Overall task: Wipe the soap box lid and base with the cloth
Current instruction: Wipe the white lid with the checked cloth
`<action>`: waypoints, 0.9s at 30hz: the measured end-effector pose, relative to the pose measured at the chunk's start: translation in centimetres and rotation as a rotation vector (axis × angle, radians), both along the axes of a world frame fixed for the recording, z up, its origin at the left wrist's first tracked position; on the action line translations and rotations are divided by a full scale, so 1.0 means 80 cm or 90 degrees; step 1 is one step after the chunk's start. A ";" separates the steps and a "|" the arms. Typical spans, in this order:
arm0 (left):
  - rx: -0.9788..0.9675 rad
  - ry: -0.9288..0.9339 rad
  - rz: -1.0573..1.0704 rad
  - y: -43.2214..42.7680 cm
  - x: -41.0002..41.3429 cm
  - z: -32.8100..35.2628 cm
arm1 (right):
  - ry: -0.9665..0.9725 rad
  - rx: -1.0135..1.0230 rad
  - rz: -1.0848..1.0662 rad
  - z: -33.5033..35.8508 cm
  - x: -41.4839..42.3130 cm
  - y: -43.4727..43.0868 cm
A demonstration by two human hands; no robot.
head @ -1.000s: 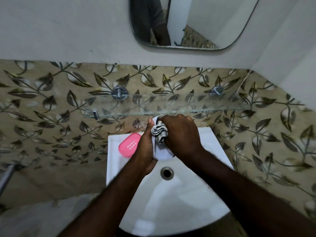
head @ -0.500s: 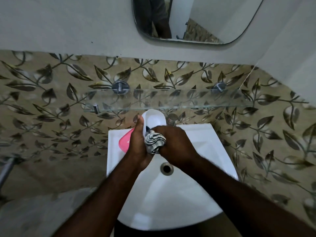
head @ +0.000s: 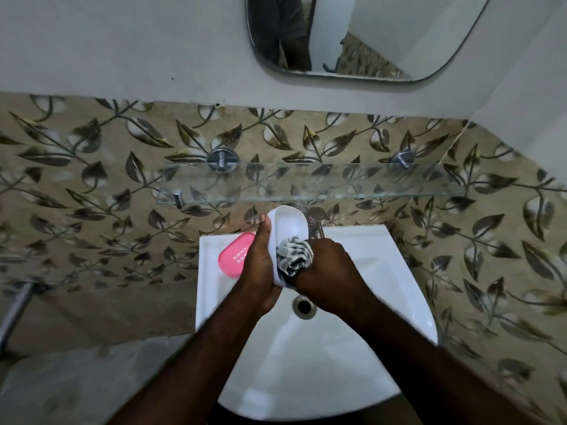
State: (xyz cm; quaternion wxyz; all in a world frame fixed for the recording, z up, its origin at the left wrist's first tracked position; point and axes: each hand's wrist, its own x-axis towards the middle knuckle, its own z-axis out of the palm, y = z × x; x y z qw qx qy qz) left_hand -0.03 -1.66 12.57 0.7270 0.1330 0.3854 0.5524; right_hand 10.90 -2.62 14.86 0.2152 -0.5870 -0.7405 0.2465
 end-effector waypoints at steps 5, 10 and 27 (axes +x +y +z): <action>0.034 -0.077 -0.055 0.008 -0.003 0.009 | 0.018 0.127 0.060 0.018 -0.010 0.010; 0.062 -0.095 -0.059 0.018 0.020 0.005 | -0.212 0.329 -0.029 0.027 0.007 0.041; 0.068 -0.069 -0.062 0.012 0.014 0.023 | -0.165 0.360 -0.017 0.035 0.000 0.040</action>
